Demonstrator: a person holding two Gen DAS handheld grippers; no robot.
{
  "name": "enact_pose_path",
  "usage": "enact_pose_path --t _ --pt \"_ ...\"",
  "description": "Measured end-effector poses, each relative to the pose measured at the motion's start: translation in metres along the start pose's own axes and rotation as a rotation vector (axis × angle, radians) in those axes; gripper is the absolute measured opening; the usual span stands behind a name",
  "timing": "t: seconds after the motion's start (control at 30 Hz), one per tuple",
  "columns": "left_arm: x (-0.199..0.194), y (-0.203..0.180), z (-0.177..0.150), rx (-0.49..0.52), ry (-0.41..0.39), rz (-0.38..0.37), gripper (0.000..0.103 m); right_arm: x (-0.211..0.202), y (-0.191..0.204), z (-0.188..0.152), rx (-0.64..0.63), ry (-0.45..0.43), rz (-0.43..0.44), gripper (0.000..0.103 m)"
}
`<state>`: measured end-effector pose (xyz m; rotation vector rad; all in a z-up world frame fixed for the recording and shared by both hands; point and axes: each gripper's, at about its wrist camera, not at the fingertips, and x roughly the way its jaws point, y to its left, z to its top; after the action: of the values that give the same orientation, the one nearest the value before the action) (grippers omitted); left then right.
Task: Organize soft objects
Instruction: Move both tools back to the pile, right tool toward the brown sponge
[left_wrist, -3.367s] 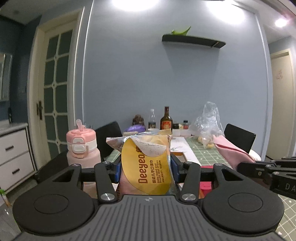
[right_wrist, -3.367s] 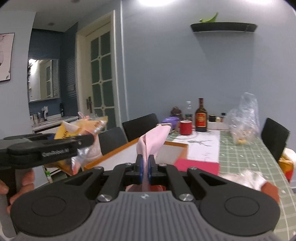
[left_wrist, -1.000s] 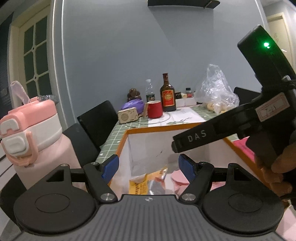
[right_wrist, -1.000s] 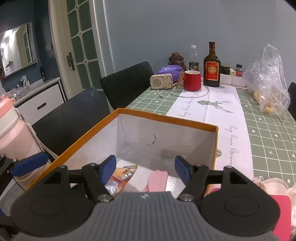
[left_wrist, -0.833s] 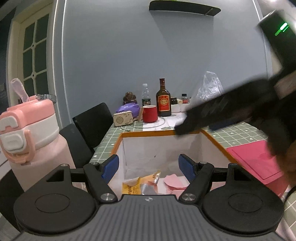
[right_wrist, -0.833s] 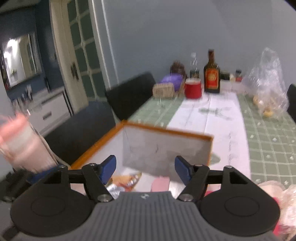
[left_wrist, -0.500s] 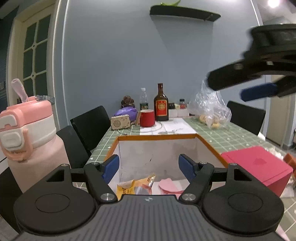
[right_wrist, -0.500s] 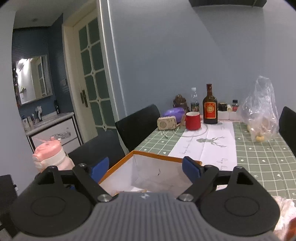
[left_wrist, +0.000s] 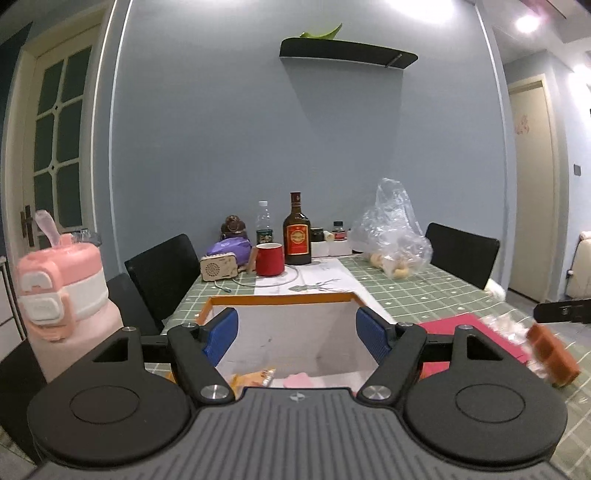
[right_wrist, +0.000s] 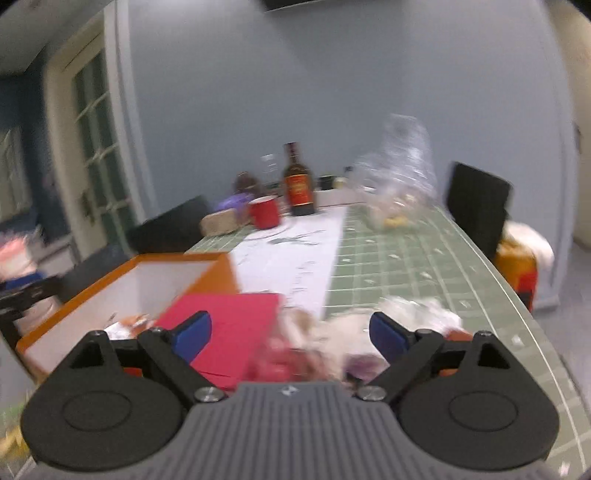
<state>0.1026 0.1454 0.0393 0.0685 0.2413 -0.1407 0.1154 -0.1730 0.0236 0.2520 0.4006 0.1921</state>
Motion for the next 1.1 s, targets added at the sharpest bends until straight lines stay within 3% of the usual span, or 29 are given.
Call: enact_pose_path --t 0.13,0.2,0.33,0.57,0.77,0.93,1.1 --pt "-0.024 -0.023 0.010 0.025 0.016 0.027 0.086 -0.004 -0.021 -0.013 0.000 -0.136 -0.099 0.091" --pt "-0.039 -0.037 0.014 0.060 0.013 0.039 0.086 -0.007 -0.026 -0.021 -0.015 -0.164 -0.122 0.091" --pt "-0.064 -0.064 0.018 0.094 -0.005 0.054 0.087 -0.003 -0.034 -0.025 0.000 -0.130 -0.108 0.092" --pt "-0.087 -0.118 0.021 0.070 -0.048 -0.043 0.088 -0.001 -0.048 -0.032 -0.042 -0.110 -0.198 0.094" --pt "-0.077 -0.159 0.003 -0.002 -0.016 -0.115 0.088 -0.009 -0.073 -0.032 0.071 -0.121 -0.208 0.096" --pt "-0.049 -0.178 -0.027 -0.033 0.051 -0.035 0.088 -0.008 -0.094 -0.032 0.142 -0.090 -0.240 0.097" --pt "-0.023 -0.186 -0.052 -0.068 0.150 -0.077 0.088 -0.002 -0.102 -0.033 0.182 -0.040 -0.228 0.097"
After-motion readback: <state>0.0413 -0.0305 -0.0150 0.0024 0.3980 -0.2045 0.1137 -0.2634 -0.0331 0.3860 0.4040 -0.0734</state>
